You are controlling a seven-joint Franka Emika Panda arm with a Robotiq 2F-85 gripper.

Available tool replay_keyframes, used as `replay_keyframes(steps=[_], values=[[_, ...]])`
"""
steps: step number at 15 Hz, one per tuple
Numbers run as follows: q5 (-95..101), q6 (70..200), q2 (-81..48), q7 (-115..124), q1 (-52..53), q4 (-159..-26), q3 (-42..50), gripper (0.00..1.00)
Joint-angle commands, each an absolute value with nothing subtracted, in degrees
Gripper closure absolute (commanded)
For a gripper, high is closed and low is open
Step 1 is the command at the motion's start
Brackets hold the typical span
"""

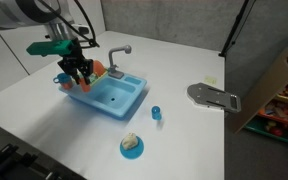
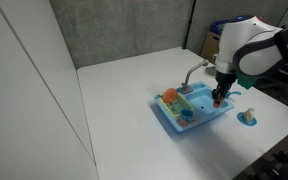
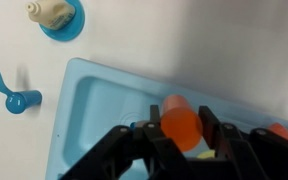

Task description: Pick up the orange cup from the sink and place it on the light blue surface before the dish rack

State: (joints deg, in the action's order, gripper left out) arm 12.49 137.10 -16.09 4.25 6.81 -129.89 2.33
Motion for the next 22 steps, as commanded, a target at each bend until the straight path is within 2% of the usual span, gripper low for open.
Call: replay_keyframes(steps=[1, 6, 7, 16, 22], values=[[12.81, 136.96, -16.13, 4.49, 5.93, -129.82, 1.44, 0.57], [12.80, 136.97, -16.34, 4.50, 5.97, -129.82, 1.31, 0.57], [12.80, 136.97, -16.34, 4.50, 5.97, -129.82, 1.31, 0.82], [14.26, 149.36, -13.46, -3.28, 5.91, -134.73, -2.18, 0.82], [12.58, 152.11, -14.02, -9.18, 4.87, -136.45, -3.50, 0.82]])
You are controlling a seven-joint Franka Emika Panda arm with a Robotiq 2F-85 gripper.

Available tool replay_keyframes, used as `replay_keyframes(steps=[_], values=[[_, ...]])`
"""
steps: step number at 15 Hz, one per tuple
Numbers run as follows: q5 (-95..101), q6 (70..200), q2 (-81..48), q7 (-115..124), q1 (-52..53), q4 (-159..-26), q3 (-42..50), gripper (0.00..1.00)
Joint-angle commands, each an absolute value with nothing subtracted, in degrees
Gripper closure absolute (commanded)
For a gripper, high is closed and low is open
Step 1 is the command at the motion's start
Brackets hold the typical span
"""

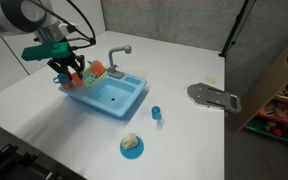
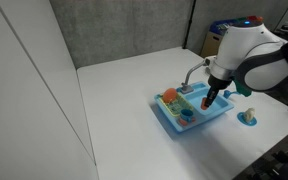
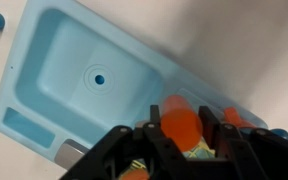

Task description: Pick up the orange cup from the sink and place it on the light blue surface before the dish rack

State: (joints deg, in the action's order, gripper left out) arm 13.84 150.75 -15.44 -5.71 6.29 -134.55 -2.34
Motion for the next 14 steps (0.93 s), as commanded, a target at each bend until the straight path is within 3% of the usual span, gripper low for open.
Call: replay_keyframes(steps=[1, 14], values=[[13.42, 152.26, -14.40, -8.72, 5.14, -136.45, -3.19, 0.82], [21.17, 155.49, -18.62, -2.15, 9.39, -135.10, -0.80, 0.82]])
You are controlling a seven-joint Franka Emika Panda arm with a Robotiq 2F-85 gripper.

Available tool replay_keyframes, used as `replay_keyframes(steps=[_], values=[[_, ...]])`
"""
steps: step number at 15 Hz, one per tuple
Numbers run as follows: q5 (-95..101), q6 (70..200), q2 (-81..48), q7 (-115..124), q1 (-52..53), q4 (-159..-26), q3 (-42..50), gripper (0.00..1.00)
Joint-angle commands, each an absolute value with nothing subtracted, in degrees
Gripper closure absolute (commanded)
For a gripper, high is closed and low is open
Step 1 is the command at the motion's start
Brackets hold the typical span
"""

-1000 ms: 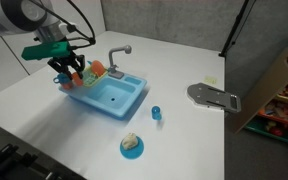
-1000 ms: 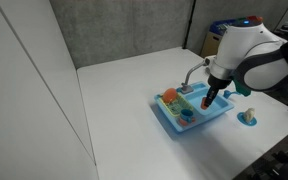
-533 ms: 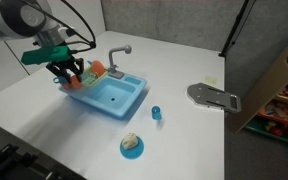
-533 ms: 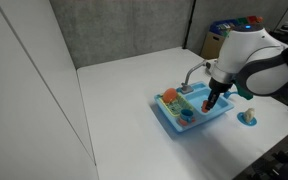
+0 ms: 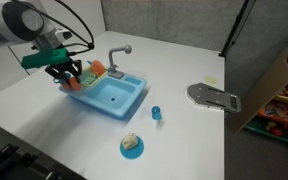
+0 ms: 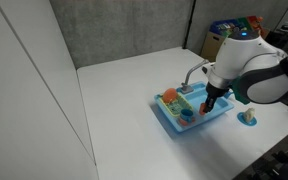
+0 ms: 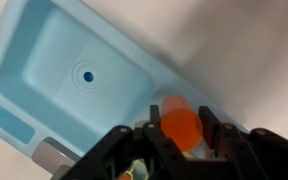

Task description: Pick up the orange cup from the sink and place it on the light blue surface before the dish rack

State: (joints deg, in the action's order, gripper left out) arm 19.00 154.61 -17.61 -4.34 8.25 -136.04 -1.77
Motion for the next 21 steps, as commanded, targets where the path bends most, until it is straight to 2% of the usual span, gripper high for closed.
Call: replay_keyframes(steps=[1, 21], values=[[21.28, 155.80, -18.93, -2.11, 9.46, -135.00, -0.74, 0.82], [21.28, 156.91, -24.47, -1.93, 11.67, -130.29, 0.82, 0.82]])
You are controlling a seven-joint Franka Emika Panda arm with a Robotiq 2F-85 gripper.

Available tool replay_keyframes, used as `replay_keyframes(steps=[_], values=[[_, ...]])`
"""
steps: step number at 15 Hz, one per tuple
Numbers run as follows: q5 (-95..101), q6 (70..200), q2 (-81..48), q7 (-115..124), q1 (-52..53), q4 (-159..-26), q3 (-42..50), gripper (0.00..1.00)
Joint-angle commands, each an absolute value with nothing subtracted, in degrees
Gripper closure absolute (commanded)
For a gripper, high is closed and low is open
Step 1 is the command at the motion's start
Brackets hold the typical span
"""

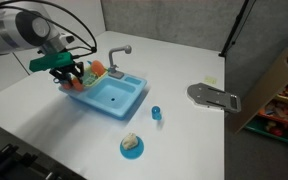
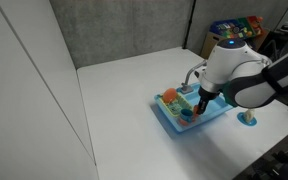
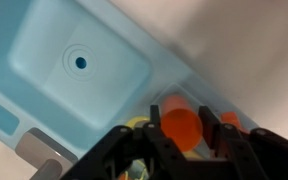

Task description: Pick up the orange cup from the sink and place it on the light blue surface before the dish rack

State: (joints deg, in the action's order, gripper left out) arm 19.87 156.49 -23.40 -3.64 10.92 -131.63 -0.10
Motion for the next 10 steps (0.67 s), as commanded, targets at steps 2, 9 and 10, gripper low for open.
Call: replay_keyframes(steps=[2, 9, 10], values=[[21.30, 156.93, -24.89, -1.93, 11.83, -129.97, 1.00, 0.82], [21.02, 156.67, -24.75, -2.20, 11.92, -129.84, 1.06, 0.09], [21.06, 156.51, -24.34, -2.14, 11.98, -130.08, 1.07, 0.03]])
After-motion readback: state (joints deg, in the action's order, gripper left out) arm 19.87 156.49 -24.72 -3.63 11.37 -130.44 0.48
